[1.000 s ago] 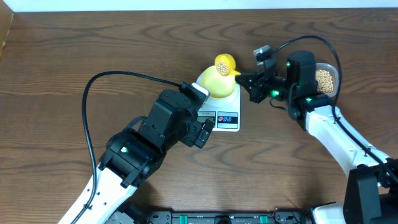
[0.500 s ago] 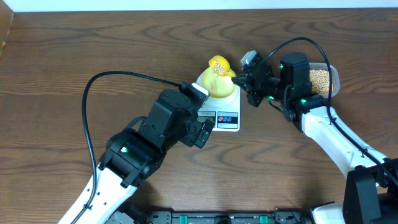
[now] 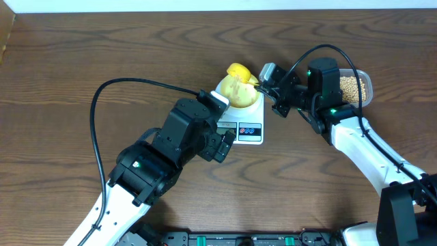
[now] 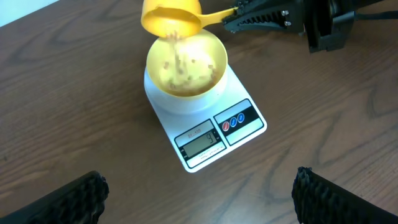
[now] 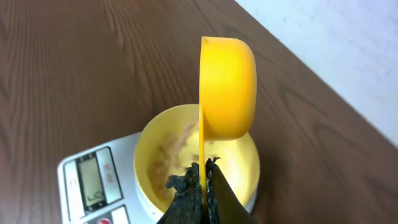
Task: Scoop item into bowl and weigh 50g on scale
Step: 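Tilt the scoop to pour beans into the yellow bowl, then move the empty scoop back to the bean tub with the right gripper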
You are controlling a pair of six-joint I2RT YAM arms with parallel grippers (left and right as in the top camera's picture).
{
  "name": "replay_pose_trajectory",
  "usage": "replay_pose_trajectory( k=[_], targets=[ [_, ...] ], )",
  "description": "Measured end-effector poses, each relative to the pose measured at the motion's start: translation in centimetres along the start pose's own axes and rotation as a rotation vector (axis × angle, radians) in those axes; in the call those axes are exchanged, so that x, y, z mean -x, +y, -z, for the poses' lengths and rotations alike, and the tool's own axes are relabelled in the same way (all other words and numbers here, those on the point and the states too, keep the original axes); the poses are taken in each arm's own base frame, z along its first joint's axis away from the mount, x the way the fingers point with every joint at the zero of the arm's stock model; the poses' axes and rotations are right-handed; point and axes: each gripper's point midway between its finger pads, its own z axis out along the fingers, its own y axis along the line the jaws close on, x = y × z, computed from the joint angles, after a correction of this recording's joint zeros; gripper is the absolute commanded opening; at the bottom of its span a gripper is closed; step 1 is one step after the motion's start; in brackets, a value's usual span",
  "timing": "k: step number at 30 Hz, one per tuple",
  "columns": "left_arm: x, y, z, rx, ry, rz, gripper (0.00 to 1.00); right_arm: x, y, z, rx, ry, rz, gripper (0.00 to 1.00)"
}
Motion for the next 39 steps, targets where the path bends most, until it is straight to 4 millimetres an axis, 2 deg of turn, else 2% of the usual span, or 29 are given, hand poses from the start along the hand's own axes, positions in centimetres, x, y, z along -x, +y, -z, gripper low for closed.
replay_pose_trajectory(
  k=[10,19,23,28,33,39],
  targets=[
    [0.0,0.0,0.0,0.000,0.000,0.000,0.97,-0.3,-0.4,0.0,-0.024,0.017,0.095,0.01],
    [0.0,0.0,0.0,0.000,0.000,0.000,0.97,0.0,-0.9,0.1,-0.045,0.013,0.039,0.01],
    [0.0,0.0,0.0,0.000,0.000,0.000,0.97,0.7,-1.5,1.2,-0.076,-0.001,-0.004,0.01],
    [0.0,0.0,0.0,0.000,0.000,0.000,0.97,1.1,-3.4,4.3,-0.163,0.014,-0.064,0.01],
    [0.0,0.0,0.0,0.000,0.000,0.000,0.97,-1.1,-5.3,7.5,-0.279,0.113,-0.146,0.01],
    [0.0,0.0,0.0,0.000,0.000,0.000,0.97,-6.0,-6.4,10.4,-0.379,0.295,-0.273,0.01]
  ],
)
